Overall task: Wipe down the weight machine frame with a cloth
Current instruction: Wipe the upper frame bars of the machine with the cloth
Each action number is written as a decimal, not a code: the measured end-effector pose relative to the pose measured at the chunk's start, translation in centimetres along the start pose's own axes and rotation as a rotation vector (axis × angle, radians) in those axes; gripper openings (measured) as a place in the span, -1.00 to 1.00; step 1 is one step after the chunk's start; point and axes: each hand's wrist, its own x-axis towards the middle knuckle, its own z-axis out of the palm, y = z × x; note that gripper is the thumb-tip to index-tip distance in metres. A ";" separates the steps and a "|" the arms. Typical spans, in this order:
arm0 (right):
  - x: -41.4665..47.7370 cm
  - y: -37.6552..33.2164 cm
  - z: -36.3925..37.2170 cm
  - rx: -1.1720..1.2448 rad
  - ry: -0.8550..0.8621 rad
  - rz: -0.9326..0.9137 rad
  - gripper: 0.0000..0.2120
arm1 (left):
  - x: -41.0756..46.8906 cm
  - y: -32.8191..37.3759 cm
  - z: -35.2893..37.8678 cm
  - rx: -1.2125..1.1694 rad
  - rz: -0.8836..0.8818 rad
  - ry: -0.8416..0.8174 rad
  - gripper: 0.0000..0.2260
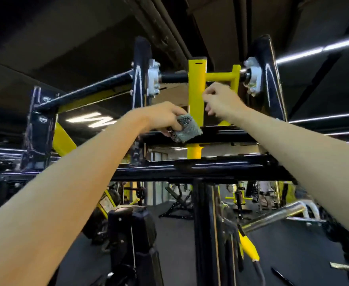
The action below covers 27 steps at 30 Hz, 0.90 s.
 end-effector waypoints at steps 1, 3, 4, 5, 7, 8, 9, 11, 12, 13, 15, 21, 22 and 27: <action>-0.4 -1.7 1.0 0.034 -0.136 0.010 -0.76 | -1.2 -1.4 -0.7 -0.106 -0.028 0.054 -0.73; -1.1 -5.0 3.4 0.067 -0.333 0.042 -0.70 | -3.7 -4.2 -2.2 -0.286 -0.071 0.138 -0.78; -1.4 -6.6 4.7 0.071 -0.372 0.049 -0.70 | -4.9 -5.6 -2.9 -0.356 -0.087 0.175 -0.80; -1.6 -8.0 6.2 0.083 -0.388 0.045 -0.70 | -6.0 -7.0 -3.8 -0.421 -0.097 0.201 -0.82; -2.0 -10.5 9.3 0.120 -0.394 0.026 -0.70 | -8.3 -9.8 -5.4 -0.536 -0.117 0.244 -0.83; -2.1 -11.6 11.0 0.133 -0.395 0.021 -0.71 | -9.4 -11.4 -6.2 -0.583 -0.125 0.262 -0.83; -2.3 -12.5 12.7 0.146 -0.395 0.018 -0.72 | -10.4 -13.1 -7.0 -0.633 -0.131 0.274 -0.83; -2.9 -14.1 16.2 0.191 -0.364 0.034 -0.77 | -12.3 -16.2 -8.3 -0.738 -0.136 0.274 -0.84; -3.2 -14.7 17.9 0.218 -0.331 0.066 -0.81 | -13.1 -17.7 -8.9 -0.788 -0.140 0.272 -0.84; -3.3 -15.3 19.7 0.243 -0.305 0.108 -0.85 | -13.7 -19.1 -9.4 -0.838 -0.154 0.273 -0.82; -3.2 -16.8 22.6 0.251 -0.254 0.163 -0.84 | -14.5 -21.7 -10.3 -0.922 -0.190 0.290 -0.76; -2.5 -20.8 26.5 0.306 -0.147 0.192 -0.88 | -15.5 -26.2 -12.5 -0.999 -0.268 0.255 -0.64; -2.4 -21.1 26.8 0.322 -0.142 0.192 -0.87 | -15.6 -26.6 -12.5 -0.980 -0.285 0.247 -0.56; -1.7 -22.2 28.3 0.287 -0.257 0.230 -0.81 | -16.2 -27.7 -12.4 -1.014 -0.156 0.160 -0.25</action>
